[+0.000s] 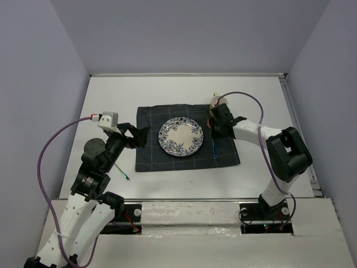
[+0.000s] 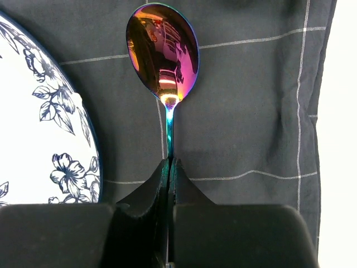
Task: Set the dinner table for one person
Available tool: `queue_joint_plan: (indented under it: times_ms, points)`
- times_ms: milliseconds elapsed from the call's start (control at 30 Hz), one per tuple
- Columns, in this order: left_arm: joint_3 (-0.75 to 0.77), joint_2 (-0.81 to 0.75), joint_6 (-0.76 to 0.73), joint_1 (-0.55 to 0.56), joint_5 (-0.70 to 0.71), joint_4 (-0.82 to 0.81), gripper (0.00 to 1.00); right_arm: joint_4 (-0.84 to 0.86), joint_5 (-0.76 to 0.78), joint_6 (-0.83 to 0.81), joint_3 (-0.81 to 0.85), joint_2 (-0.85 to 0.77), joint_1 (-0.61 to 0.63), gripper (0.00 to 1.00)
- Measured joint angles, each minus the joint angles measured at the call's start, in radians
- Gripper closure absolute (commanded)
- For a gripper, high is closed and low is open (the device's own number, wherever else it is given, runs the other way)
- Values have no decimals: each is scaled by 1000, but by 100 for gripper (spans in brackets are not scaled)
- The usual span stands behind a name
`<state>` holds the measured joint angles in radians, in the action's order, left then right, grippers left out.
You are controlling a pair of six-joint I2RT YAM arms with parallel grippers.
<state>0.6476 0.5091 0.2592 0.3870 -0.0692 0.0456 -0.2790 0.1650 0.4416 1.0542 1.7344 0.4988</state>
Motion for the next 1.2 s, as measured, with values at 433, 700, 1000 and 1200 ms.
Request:
queue_joint_plan:
  times_ms: [433, 700, 1000, 1200]
  points:
    - [0, 2, 0, -10, 0, 0, 1, 3, 6, -19, 18, 11, 0, 56]
    - [0, 5, 4, -16, 23, 2, 1, -17, -2, -26, 18, -131, 56, 56]
    - [259, 17, 6, -16, 138, 124, 1, 127, -42, -37, 215, -6, 544, 55]
    - [477, -16, -7, -16, 261, 155, 1, 194, -68, -103, 467, 277, 689, 53]
